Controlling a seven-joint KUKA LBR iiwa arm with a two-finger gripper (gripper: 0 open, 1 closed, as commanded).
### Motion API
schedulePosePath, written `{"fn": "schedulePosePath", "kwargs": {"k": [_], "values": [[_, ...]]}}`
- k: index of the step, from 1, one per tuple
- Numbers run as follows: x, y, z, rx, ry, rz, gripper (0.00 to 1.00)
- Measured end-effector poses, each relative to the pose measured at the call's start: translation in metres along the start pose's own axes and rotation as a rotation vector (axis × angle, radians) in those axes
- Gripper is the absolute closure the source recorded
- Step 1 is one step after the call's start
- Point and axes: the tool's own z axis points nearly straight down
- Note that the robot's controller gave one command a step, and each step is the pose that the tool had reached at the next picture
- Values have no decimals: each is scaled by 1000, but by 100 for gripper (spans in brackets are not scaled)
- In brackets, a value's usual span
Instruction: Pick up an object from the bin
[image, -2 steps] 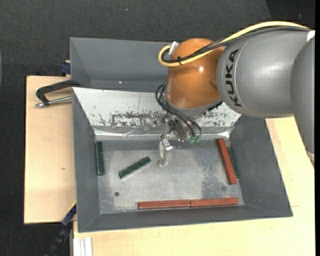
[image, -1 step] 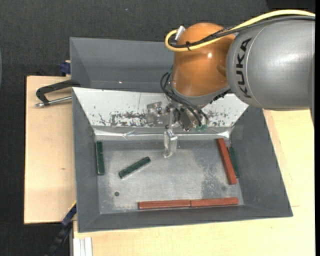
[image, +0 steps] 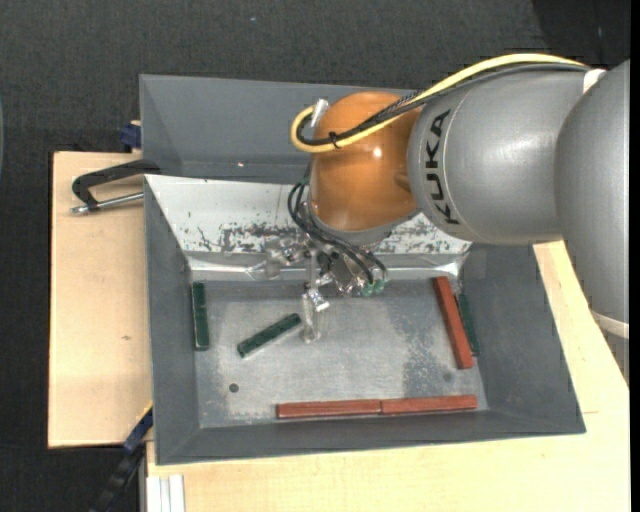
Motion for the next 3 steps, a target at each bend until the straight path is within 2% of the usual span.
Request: {"fn": "schedulePosePath", "kwargs": {"k": [1, 2, 3], "values": [[20, 0, 51, -2, 2, 51, 0], [1, 18, 79, -2, 0, -35, 100], [1, 18, 79, -2, 0, -35, 100]]}}
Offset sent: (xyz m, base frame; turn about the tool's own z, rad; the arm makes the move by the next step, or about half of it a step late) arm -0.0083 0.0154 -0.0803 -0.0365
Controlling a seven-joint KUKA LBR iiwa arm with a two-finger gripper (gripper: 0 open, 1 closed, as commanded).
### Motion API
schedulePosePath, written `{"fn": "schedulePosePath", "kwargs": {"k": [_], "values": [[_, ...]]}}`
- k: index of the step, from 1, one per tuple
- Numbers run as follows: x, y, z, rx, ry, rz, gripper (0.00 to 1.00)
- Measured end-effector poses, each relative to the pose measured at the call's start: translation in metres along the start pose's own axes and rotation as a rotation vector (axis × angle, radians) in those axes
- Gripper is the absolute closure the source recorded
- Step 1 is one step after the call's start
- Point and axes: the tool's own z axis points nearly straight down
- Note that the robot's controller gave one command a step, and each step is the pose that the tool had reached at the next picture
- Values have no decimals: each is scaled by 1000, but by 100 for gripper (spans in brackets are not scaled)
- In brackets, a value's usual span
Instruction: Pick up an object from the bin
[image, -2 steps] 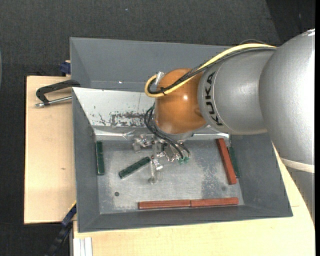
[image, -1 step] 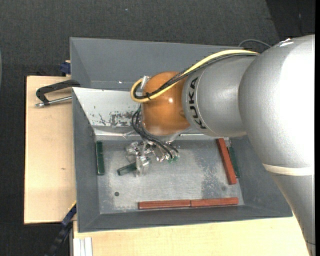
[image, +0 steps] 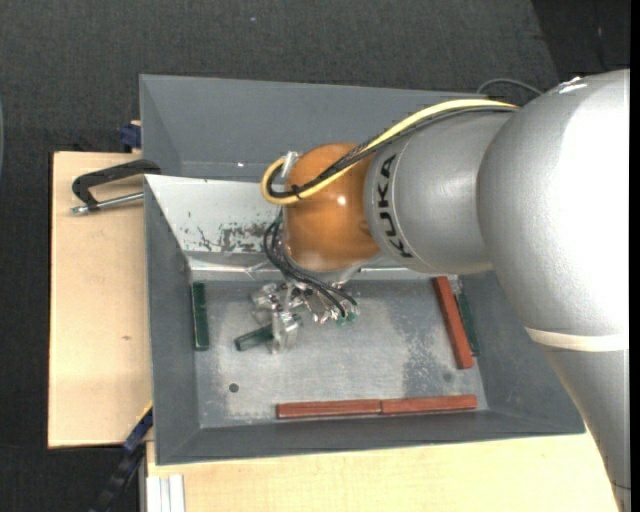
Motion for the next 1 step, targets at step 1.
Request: {"fn": "schedulePosePath", "kwargs": {"k": [1], "values": [[-30, 9, -157, 1, -5, -13, 100]]}}
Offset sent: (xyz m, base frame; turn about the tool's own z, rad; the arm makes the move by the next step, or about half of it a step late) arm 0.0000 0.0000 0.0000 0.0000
